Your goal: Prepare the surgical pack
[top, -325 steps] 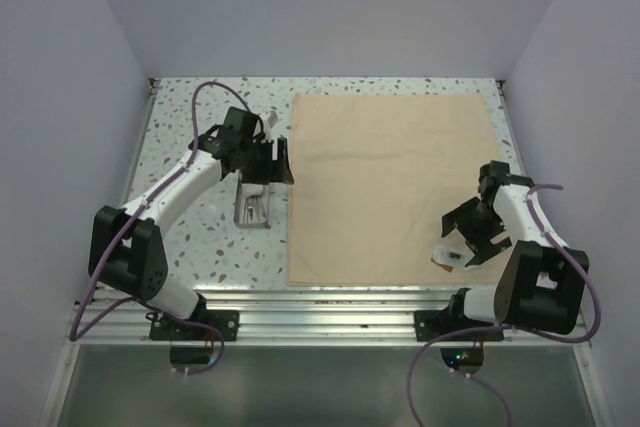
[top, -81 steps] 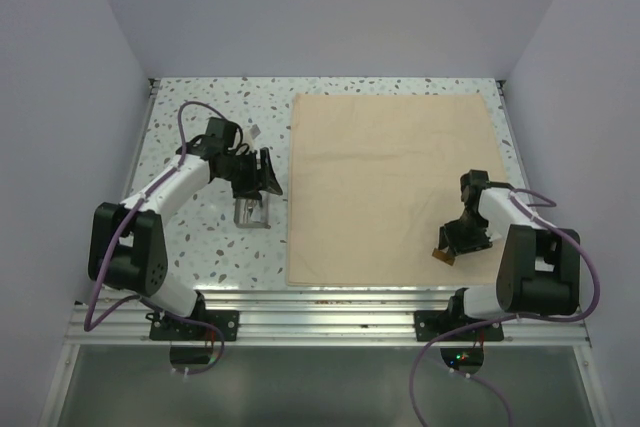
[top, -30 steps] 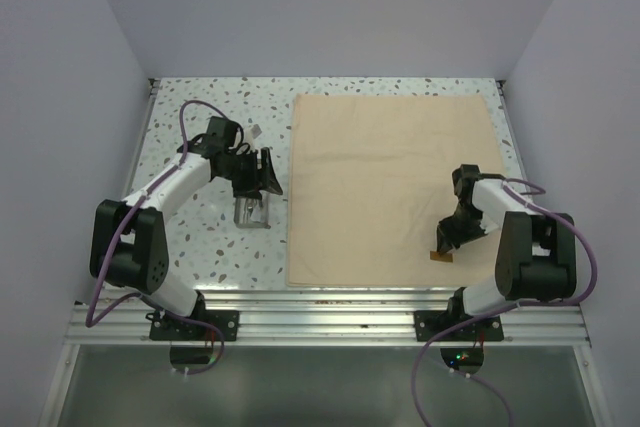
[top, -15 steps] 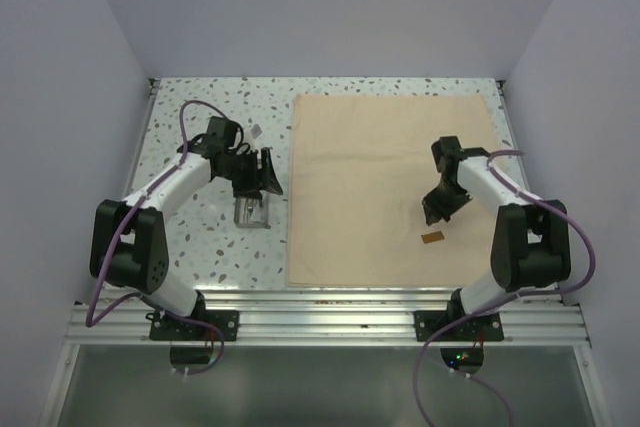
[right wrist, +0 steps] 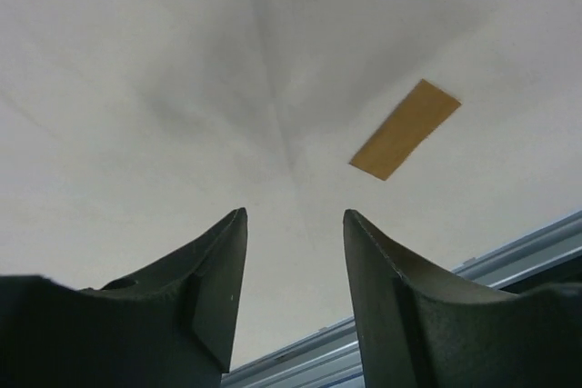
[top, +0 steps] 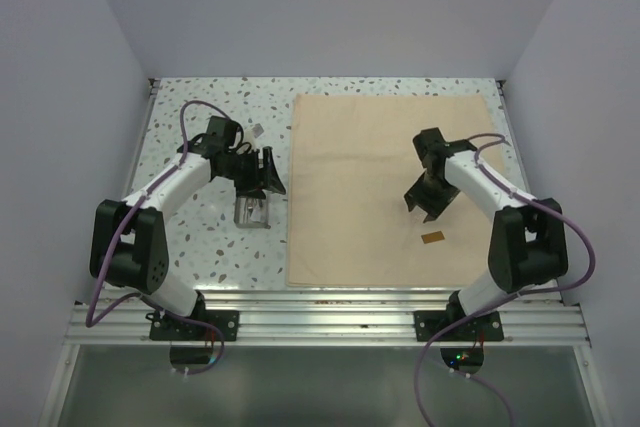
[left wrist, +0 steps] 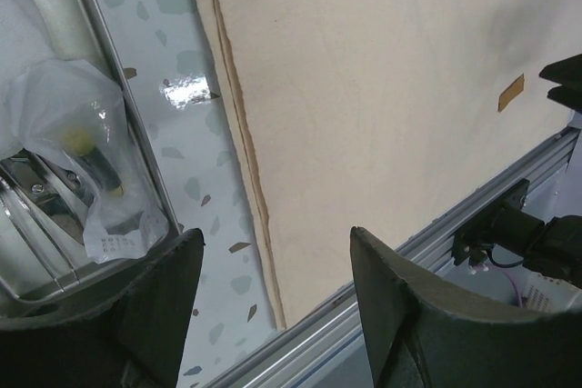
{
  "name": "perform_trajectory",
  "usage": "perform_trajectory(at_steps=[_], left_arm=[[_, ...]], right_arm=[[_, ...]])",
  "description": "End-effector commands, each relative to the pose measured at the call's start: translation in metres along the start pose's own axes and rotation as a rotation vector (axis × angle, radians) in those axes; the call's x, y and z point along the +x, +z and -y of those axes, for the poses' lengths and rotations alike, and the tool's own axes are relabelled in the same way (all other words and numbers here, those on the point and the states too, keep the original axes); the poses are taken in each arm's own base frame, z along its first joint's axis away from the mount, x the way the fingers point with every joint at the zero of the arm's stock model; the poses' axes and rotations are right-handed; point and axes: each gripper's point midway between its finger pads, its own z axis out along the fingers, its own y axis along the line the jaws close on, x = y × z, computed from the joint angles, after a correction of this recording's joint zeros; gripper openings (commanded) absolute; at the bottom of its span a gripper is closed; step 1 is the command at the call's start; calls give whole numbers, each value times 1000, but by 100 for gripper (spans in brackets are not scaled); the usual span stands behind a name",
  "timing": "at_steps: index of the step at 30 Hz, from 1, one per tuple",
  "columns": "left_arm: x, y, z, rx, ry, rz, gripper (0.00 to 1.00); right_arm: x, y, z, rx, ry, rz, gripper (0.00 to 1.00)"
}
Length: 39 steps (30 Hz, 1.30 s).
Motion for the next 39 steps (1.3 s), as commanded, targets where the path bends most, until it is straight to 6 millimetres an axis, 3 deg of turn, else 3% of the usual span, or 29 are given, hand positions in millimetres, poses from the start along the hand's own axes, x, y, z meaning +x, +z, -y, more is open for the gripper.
perform_trajectory(at_steps=[1, 9, 22, 39], left_arm=[[-7, -5, 13, 49, 17, 34, 69], [-3, -7, 12, 46, 28, 25, 69], [-2, -5, 12, 50, 30, 13, 69], [-3, -3, 10, 43, 31, 7, 69]], right_arm=[[10, 10, 27, 51, 94, -19, 51], [7, 32, 51, 20, 176, -26, 51], [-2, 45, 53, -26, 216, -1, 49], [11, 56, 62, 1, 247, -40, 47]])
